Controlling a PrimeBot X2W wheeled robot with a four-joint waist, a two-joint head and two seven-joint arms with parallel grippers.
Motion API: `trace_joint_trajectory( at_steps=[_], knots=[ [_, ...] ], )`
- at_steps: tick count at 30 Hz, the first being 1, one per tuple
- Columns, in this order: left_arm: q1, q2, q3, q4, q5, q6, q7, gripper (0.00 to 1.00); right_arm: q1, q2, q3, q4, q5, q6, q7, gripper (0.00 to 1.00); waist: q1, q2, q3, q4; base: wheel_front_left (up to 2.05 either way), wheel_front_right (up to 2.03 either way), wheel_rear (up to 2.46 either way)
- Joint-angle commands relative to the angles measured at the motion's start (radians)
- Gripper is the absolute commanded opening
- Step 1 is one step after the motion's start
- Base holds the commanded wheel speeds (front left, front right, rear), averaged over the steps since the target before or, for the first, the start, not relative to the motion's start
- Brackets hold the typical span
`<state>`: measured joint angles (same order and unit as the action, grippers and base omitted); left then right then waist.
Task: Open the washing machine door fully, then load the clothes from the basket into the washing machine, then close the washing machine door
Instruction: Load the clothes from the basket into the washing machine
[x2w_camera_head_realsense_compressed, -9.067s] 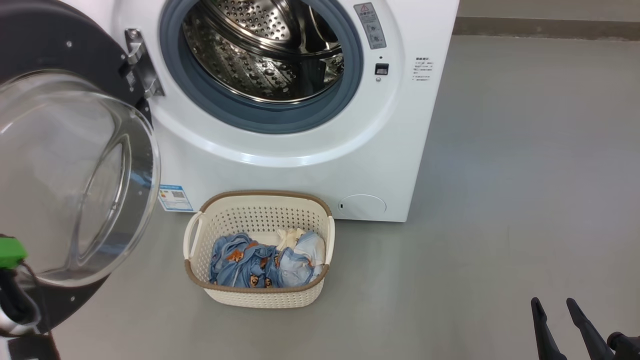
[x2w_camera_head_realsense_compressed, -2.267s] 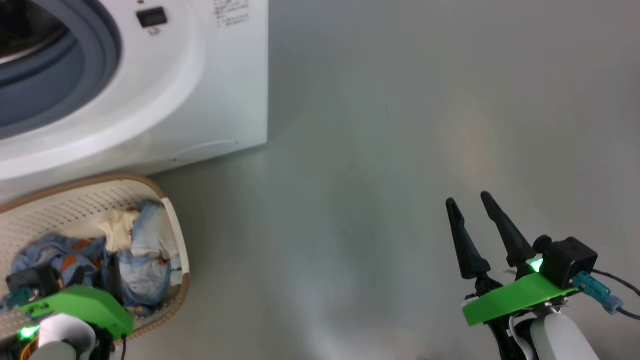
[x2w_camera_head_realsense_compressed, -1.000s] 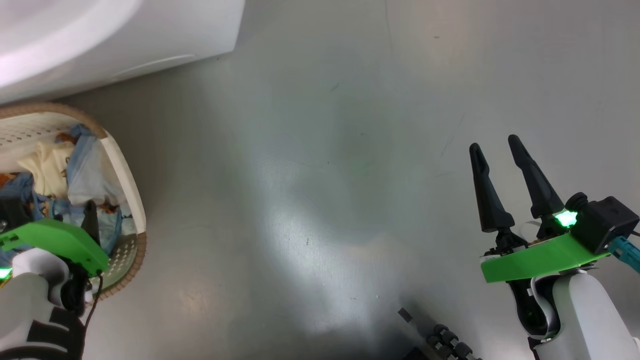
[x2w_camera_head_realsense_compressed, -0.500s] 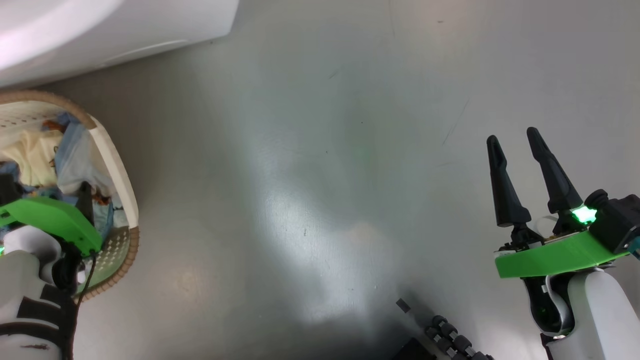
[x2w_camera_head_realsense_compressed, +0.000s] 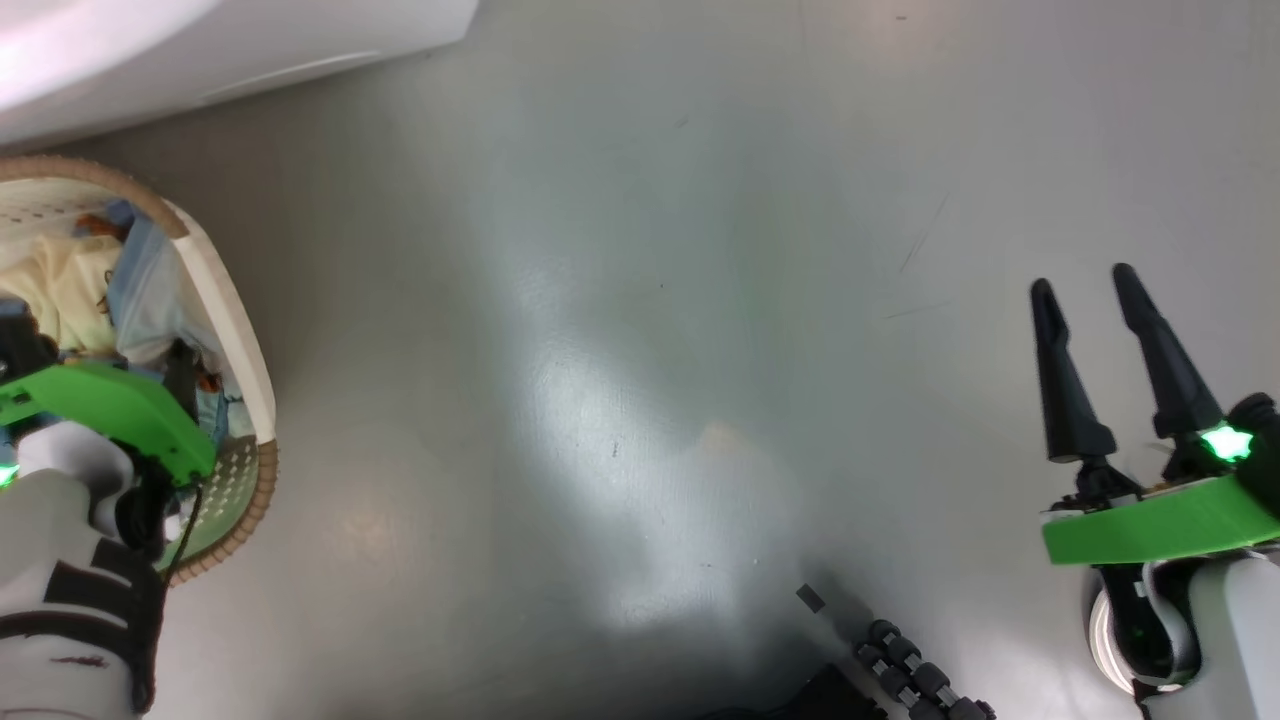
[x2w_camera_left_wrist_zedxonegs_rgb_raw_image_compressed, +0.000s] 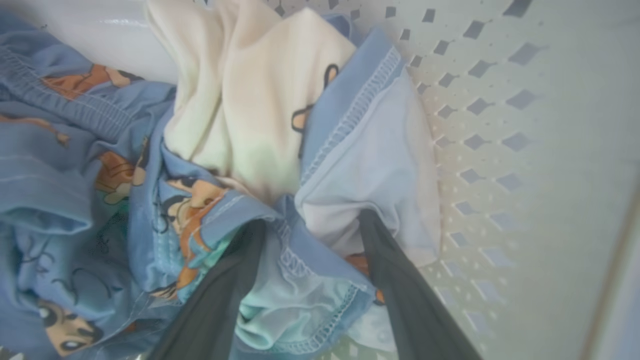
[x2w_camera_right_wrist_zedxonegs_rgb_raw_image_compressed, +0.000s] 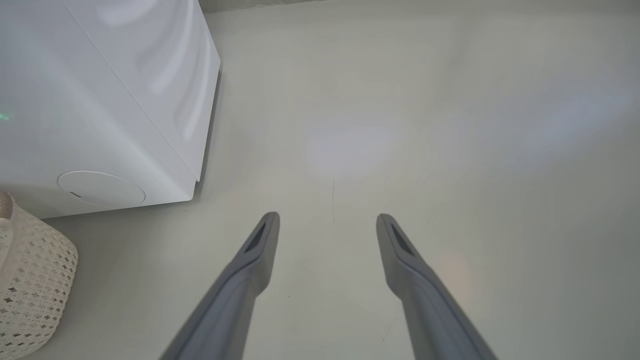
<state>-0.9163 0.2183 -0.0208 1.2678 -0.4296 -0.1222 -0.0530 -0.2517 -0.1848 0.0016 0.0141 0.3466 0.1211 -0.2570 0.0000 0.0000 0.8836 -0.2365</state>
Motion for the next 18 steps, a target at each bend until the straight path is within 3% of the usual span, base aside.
trace_joint_trajectory(
  at_steps=[1,13,18],
  knots=[
    [0.018,0.027,0.012,0.001,0.001,0.005,-0.006,1.0,0.051,-0.02,0.005,-0.022,-0.003,0.01,-0.005,1.0,0.0,0.0,0.004,0.004,0.0,0.0,0.0],
    [-0.01,0.019,-0.017,0.016,0.007,0.019,-0.001,1.0,0.084,-0.041,-0.019,-0.051,0.002,0.01,-0.005,1.0,0.0,0.0,0.028,0.011,0.0,0.0,0.0],
    [-0.02,0.025,-0.033,0.018,0.017,0.034,-0.011,0.53,0.09,-0.044,-0.02,-0.061,0.002,0.01,-0.005,1.0,0.0,0.0,0.042,0.009,0.0,0.0,0.0]
  ],
)
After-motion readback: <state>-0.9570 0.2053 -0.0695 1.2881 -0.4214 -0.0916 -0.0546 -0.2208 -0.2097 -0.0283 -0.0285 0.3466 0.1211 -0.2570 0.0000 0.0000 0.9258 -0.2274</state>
